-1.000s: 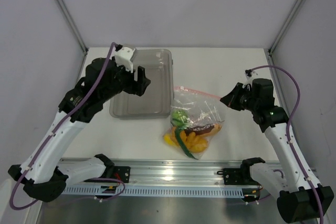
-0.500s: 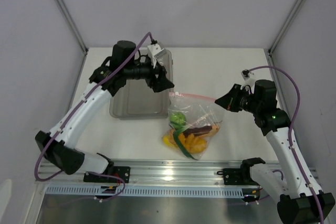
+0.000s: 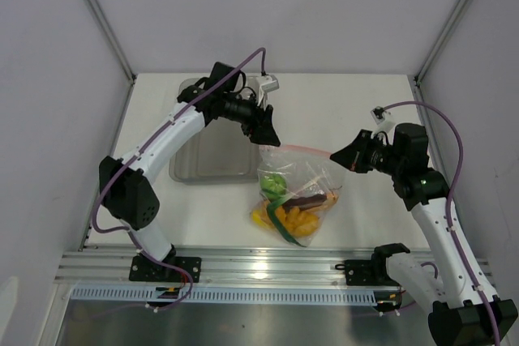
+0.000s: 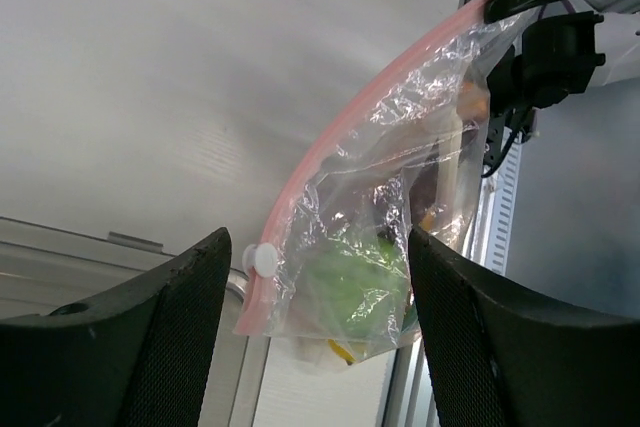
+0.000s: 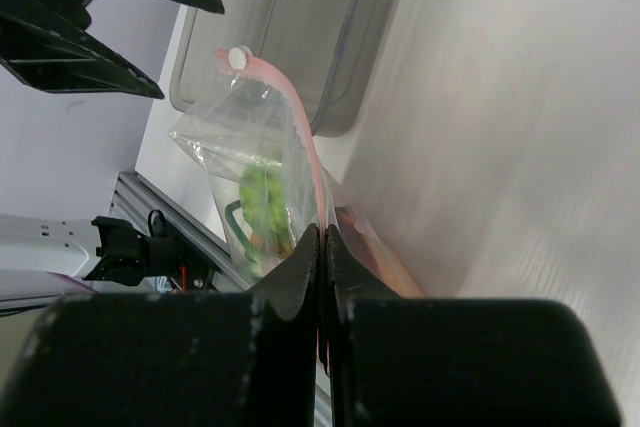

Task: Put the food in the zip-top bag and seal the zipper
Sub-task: Zip the zipper food storage bag at the center of the board.

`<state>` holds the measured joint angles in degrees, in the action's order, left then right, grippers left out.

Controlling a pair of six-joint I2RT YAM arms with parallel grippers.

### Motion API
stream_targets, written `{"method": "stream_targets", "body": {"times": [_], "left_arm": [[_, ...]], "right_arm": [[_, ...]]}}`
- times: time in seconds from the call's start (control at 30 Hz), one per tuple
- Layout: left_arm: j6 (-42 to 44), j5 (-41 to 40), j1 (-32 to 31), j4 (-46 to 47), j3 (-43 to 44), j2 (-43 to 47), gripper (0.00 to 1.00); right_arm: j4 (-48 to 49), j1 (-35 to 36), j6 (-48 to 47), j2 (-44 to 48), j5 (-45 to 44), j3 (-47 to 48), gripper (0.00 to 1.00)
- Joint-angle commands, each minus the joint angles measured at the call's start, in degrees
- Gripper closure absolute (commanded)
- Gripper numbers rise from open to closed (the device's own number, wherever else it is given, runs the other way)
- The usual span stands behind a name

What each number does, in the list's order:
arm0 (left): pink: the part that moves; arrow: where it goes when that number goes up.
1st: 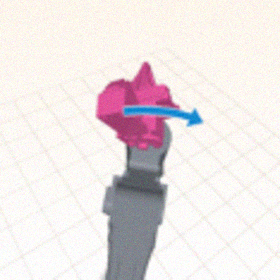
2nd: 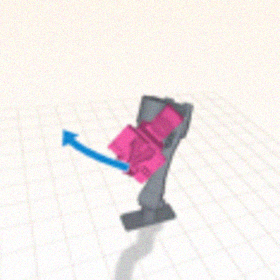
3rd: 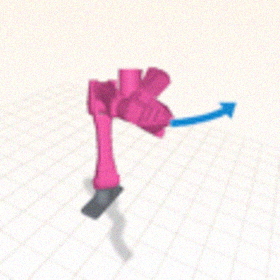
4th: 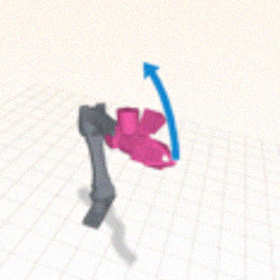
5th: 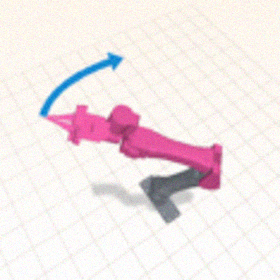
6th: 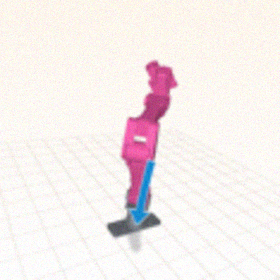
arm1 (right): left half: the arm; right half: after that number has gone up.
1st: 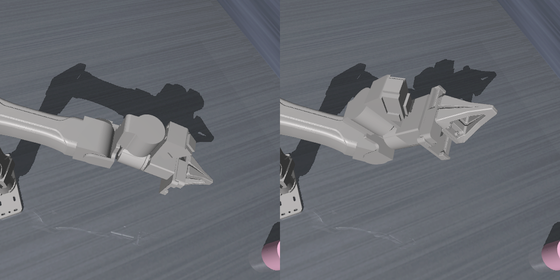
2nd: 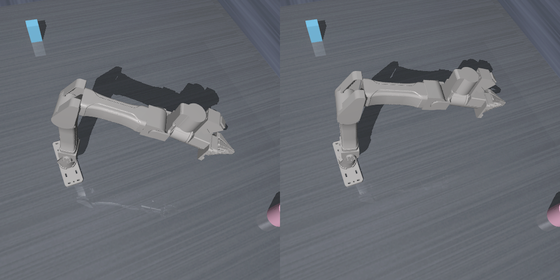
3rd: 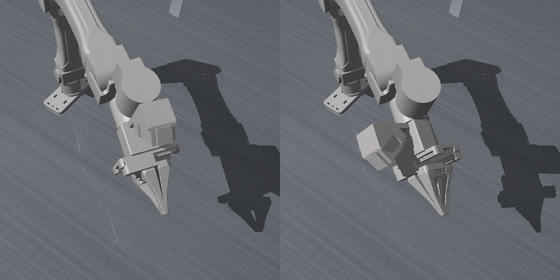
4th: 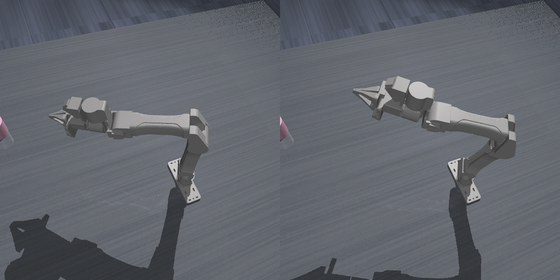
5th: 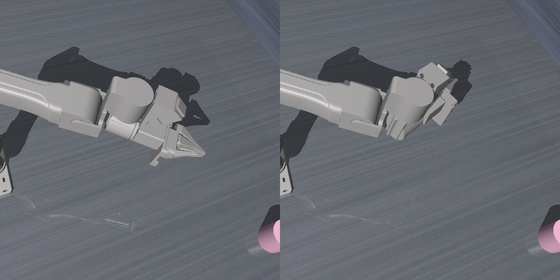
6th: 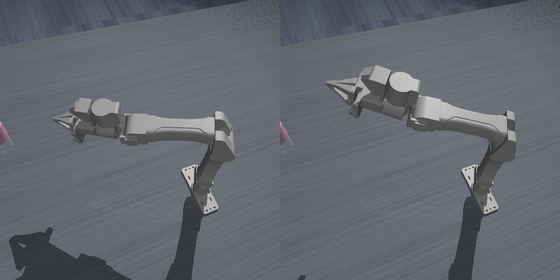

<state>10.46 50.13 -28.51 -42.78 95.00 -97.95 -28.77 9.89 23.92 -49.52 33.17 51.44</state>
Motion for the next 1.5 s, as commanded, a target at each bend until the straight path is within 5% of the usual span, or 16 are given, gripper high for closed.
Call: {"method": "stream_targets", "body": {"times": [0.0, 0.57, 1.03, 1.47], "left_arm": [[-2.3, 0.5, 0.3, 1.1, -2.4, 0.9, 0.27], [-8.6, -5.7, 0.3, 6.5, -8.4, 1.7, 0.33], [-9.2, -6.8, 0.4, 6.7, -4.3, -3.2, 0.26], [-9.8, -2.8, 0.8, 8.2, -7.3, -3.1, 0.58]], "right_arm": [[2.5, 0.0, -0.8, 0.9, 1.5, 0.1, 1.00], [4.0, -0.1, 0.0, 1.2, 1.7, -1.4, 1.00], [4.1, 0.0, 0.1, 1.3, 2.0, -1.1, 1.00], [4.3, 0.0, 0.2, 1.2, 2.1, -1.3, 1.00]]}}
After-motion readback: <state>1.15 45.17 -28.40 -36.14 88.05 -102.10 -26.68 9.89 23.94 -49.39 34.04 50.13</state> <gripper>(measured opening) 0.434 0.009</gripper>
